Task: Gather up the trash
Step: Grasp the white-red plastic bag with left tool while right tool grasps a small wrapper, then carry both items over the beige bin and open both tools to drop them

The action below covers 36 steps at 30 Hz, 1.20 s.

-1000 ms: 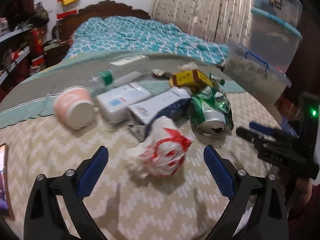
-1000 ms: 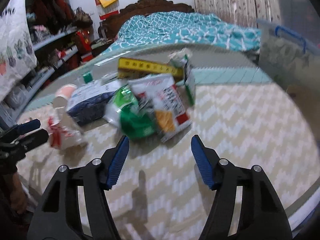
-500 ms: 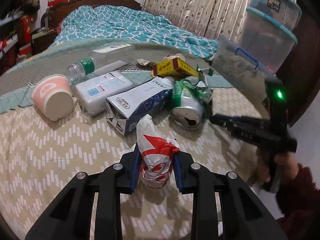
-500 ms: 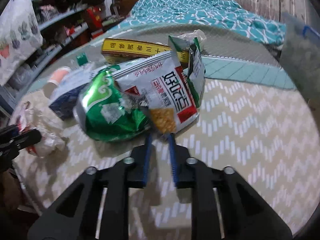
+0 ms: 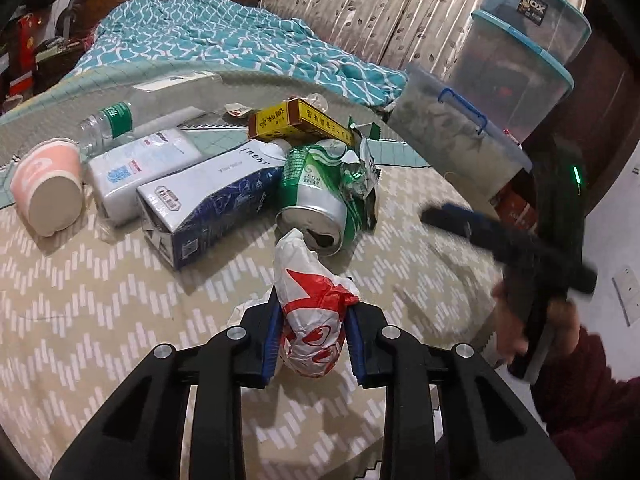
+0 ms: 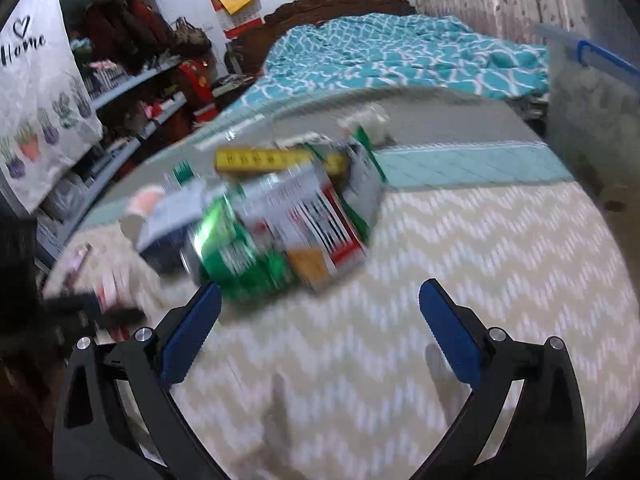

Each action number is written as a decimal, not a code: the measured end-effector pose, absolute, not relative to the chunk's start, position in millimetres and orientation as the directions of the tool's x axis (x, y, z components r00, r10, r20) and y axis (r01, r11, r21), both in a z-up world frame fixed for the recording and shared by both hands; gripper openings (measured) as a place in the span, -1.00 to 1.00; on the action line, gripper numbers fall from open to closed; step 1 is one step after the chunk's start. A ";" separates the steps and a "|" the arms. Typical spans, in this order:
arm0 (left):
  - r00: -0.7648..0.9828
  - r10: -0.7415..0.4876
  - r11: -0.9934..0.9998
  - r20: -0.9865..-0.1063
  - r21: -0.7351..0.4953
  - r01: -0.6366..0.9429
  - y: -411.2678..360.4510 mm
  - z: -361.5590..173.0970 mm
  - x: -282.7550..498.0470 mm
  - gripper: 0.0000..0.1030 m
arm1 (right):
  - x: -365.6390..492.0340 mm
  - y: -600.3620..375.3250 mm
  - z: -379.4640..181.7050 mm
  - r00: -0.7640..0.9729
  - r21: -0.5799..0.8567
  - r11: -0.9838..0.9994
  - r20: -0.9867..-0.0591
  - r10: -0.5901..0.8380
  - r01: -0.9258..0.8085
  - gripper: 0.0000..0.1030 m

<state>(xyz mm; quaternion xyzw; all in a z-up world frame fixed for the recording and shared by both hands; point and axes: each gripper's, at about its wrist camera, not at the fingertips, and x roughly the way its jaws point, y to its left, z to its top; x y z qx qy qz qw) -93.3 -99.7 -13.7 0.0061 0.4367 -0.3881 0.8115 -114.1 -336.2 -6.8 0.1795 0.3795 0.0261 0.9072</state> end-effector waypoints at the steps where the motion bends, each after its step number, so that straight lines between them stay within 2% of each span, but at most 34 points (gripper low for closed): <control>1: 0.322 -0.620 0.703 -0.715 -0.325 0.632 -99.1 -13.5 -93.8 -0.48 | -103.7 -335.4 -5.7 0.715 0.362 0.928 -0.672 0.192 0.091 0.90; 5: 0.328 -0.610 0.716 -0.721 -0.324 0.618 -96.2 -13.7 -94.9 -0.47 | -56.6 -316.2 -13.5 0.693 0.342 0.934 -0.698 0.180 0.101 0.90; 6: 0.329 -0.608 0.717 -0.722 -0.322 0.618 -94.7 -13.9 -95.2 -0.47 | -48.9 -311.7 -18.4 0.676 0.324 0.940 -0.716 0.172 0.104 0.88; 7: 0.331 -0.607 0.718 -0.723 -0.318 0.619 -94.0 -13.4 -95.8 -0.47 | -46.6 -310.7 -22.6 0.665 0.336 0.936 -0.723 0.189 0.100 0.76; 8: 0.336 -0.603 0.718 -0.724 -0.309 0.623 -94.2 -12.1 -96.5 -0.47 | -52.3 -312.2 -22.3 0.668 0.365 0.925 -0.715 0.209 0.102 0.39; 9: 0.338 -0.603 0.717 -0.723 -0.306 0.626 -92.2 -9.8 -98.0 -0.47 | -59.2 -320.4 -22.7 0.665 0.415 0.904 -0.704 0.250 0.100 -0.06; 11: 0.339 -0.610 0.708 -0.716 -0.301 0.639 -91.4 -6.3 -99.0 -0.47 | -88.7 -338.2 -26.3 0.683 0.528 0.844 -0.651 0.331 0.094 -0.58; 15: 0.294 -0.639 0.669 -0.711 -0.326 0.668 -106.8 -6.4 -97.8 -0.47 | -138.1 -372.2 -34.9 0.701 0.501 0.837 -0.678 0.221 0.221 -0.67; 20: 0.210 -0.671 0.598 -0.711 -0.353 0.719 -145.1 -7.8 -102.7 -0.49 | -186.3 -409.4 -47.1 0.717 0.542 0.773 -0.676 0.169 0.329 -0.70; 28: 0.136 -0.667 0.504 -0.732 -0.309 0.806 -216.5 -1.0 -108.4 -0.50 | -215.5 -439.9 -56.4 0.776 0.656 0.679 -0.598 0.200 0.330 -0.70; 32: 0.106 -0.670 0.448 -0.735 -0.286 0.847 -260.1 0.7 -105.7 -0.50 | -226.7 -465.2 -48.0 0.814 0.661 0.665 -0.565 0.136 0.348 -0.72; 36: 0.022 -0.666 0.384 -0.745 -0.317 0.867 -321.0 -4.9 -97.4 -0.50 | -239.8 -501.9 -50.1 0.823 0.664 0.626 -0.565 0.062 0.409 -0.72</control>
